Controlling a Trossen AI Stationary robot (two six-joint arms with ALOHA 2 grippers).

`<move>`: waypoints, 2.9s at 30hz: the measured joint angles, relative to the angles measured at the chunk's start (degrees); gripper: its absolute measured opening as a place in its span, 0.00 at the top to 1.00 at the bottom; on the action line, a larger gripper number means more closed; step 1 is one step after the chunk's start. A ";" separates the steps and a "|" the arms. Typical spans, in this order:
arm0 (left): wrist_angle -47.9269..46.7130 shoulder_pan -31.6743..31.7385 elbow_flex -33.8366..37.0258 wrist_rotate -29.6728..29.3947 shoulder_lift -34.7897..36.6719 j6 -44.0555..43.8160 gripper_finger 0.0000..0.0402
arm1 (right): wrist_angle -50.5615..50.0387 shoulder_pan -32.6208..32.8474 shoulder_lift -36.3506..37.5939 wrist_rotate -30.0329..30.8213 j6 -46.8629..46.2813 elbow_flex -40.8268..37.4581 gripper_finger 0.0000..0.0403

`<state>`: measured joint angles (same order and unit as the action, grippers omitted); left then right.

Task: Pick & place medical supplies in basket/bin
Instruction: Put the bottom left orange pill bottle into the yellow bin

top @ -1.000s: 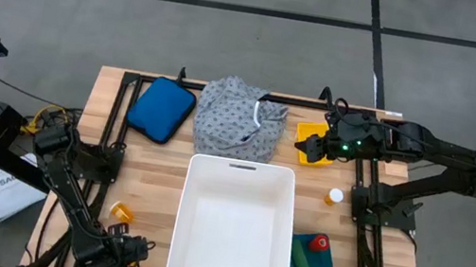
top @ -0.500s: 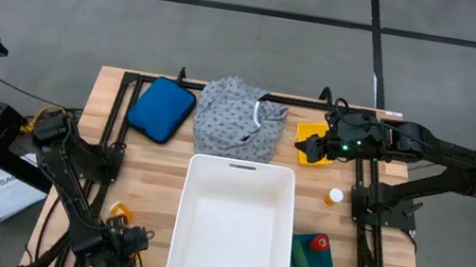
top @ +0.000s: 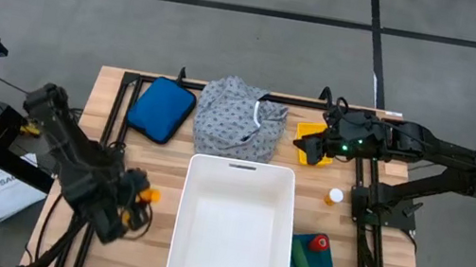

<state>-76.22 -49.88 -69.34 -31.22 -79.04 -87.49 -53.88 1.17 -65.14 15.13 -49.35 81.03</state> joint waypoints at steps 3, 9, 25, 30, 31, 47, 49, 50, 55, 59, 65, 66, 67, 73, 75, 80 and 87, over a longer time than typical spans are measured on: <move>-2.37 2.84 0.00 -4.29 3.21 0.08 0.56 | 0.51 0.00 0.00 -0.02 1.95 0.00 0.53; -3.76 8.08 0.00 -15.16 9.36 0.16 0.56 | 1.54 0.00 0.00 0.00 8.61 0.00 0.53; 22.81 30.56 0.00 -21.17 19.15 41.79 0.56 | 20.29 2.38 0.00 0.43 29.92 0.00 0.47; 43.50 39.17 -0.02 -11.56 17.50 61.91 0.56 | 24.55 2.40 0.00 4.21 34.20 0.00 0.37; 46.87 40.74 -0.02 -9.82 16.98 64.79 0.56 | 25.54 2.40 0.00 4.54 35.55 0.00 0.35; 70.62 55.06 0.02 16.98 5.13 66.37 0.55 | 30.21 7.51 -0.99 10.73 55.71 0.09 0.10; 74.04 55.57 0.02 18.14 4.10 64.27 0.55 | 29.11 8.22 -2.27 11.18 57.89 0.09 0.09; 75.00 55.59 0.00 18.55 3.75 63.23 0.55 | 28.71 8.37 -2.82 11.94 58.61 0.11 0.08; 77.79 55.78 0.00 19.08 2.56 57.47 0.56 | 27.80 9.53 -5.07 14.76 61.70 0.00 0.08; 77.63 55.81 0.00 19.08 2.13 54.04 0.56 | 30.74 10.12 -7.29 16.74 65.33 0.00 0.08; 77.55 55.81 0.02 19.01 1.46 52.05 0.56 | 34.67 10.11 -10.22 17.69 70.76 0.02 0.08; 77.59 55.81 0.02 19.01 1.46 51.79 0.56 | 34.68 10.08 -10.71 18.12 71.68 0.00 0.08; 77.55 55.81 0.02 19.01 1.46 51.23 0.56 | 34.87 10.08 -11.22 18.37 72.43 0.00 0.08; 77.50 55.81 0.02 19.73 1.46 49.36 0.56 | 37.89 9.47 -13.65 19.45 73.43 0.03 0.08; 77.12 55.59 0.02 20.23 1.38 49.02 0.56 | 38.72 9.21 -14.41 19.45 73.46 0.00 0.08; 77.04 54.63 0.00 20.34 0.39 48.14 0.56 | 39.95 9.16 -16.24 19.82 74.35 0.02 0.08; 77.21 54.04 -0.02 20.57 -0.34 47.66 0.56 | 40.12 8.48 -17.73 20.92 75.33 0.00 0.08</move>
<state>0.99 4.16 -69.36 -10.66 -79.38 -39.82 -13.76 9.65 -82.87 36.05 25.98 81.03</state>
